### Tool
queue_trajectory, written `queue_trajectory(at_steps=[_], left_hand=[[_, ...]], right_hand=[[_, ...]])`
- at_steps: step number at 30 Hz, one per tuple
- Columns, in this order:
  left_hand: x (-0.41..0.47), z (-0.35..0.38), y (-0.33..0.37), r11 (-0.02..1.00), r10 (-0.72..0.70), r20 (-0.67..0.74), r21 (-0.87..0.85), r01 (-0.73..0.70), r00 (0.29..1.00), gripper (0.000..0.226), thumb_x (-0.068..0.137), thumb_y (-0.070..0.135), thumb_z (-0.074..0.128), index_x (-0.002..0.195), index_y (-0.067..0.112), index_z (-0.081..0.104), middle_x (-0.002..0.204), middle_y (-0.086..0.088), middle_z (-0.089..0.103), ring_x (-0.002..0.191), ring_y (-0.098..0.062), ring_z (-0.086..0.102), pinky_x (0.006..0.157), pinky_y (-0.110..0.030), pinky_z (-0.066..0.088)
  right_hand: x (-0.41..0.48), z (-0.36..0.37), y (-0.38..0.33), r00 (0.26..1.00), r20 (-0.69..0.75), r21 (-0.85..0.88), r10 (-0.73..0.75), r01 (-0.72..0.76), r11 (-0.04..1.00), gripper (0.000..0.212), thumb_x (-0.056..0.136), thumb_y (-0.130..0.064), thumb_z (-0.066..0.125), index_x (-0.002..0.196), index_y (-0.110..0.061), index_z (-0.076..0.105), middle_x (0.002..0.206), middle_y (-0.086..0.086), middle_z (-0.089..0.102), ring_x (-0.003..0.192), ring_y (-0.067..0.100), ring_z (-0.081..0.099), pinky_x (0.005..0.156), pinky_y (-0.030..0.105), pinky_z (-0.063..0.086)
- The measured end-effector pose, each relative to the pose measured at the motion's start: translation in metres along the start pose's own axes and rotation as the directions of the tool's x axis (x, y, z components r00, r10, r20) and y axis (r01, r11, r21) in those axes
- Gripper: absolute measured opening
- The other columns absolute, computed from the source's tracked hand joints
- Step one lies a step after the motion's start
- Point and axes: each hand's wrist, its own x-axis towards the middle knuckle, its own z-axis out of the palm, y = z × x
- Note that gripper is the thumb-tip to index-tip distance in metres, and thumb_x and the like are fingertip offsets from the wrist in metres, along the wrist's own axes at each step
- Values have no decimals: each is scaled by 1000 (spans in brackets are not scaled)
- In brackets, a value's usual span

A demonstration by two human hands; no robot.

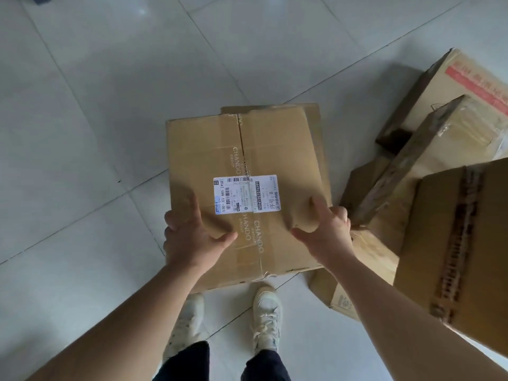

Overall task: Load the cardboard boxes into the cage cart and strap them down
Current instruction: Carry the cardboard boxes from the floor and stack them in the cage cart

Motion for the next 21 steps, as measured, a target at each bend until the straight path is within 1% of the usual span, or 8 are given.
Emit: queue_trajectory(at_steps=[2,5,7,10,13,15,18,21], left_hand=[[10,-16,-29,999,-41,-22,-25,41,999,123,58,71,73,150,32,2,135,-21,27,114,-42,48,95,-49,46],[30,-40,-79,992,-107,-50,-75,103,993,123,55,66,78,149,32,6,133,-20,28,113,-42,49,95,-49,46],[44,-54,-115,986,-137,-57,-103,130,989,122,55,65,79,149,33,7,133,-19,29,114,-42,49,96,-49,46],[67,-73,-168,982,-159,-66,-114,151,985,120,56,67,77,148,31,11,135,-19,29,115,-42,50,95,-48,46],[91,-80,-220,977,-193,-57,-106,186,980,119,56,69,76,149,30,12,135,-19,31,116,-40,50,95,-48,47],[108,-75,-250,973,-209,-42,-113,203,977,119,57,68,76,150,31,11,134,-18,32,115,-39,50,95,-47,48],[134,-57,-286,967,-220,-18,-137,215,975,118,58,65,77,150,31,11,135,-18,32,116,-38,50,96,-46,46],[159,-34,-311,962,-218,6,-166,216,976,116,58,63,79,148,32,13,136,-17,31,117,-40,50,98,-46,45]], right_hand=[[-1,18,-31,998,11,-4,-54,54,999,78,71,-45,75,137,-34,35,124,8,35,116,29,35,95,38,41],[-3,50,-83,990,22,-14,-140,140,990,71,72,-42,73,134,-32,39,122,7,35,111,27,34,90,34,42],[-5,74,-117,983,20,-17,-183,184,983,67,73,-38,73,132,-30,43,120,7,36,111,27,34,89,32,39],[-7,113,-165,974,29,-49,-225,226,973,65,74,-37,72,132,-28,45,122,8,37,112,30,35,88,33,41],[-4,159,-204,969,60,-76,-242,246,966,63,74,-40,72,131,-28,46,124,7,37,114,29,37,89,37,46],[2,190,-221,966,80,-87,-244,251,964,60,73,-40,72,127,-28,47,121,6,38,112,27,37,79,31,45],[14,235,-233,967,106,-109,-233,245,963,57,74,-38,72,124,-26,49,120,5,37,111,26,35,73,27,39],[27,272,-235,972,115,-127,-207,221,967,59,74,-36,72,126,-28,46,119,5,36,110,26,34,73,29,44]])
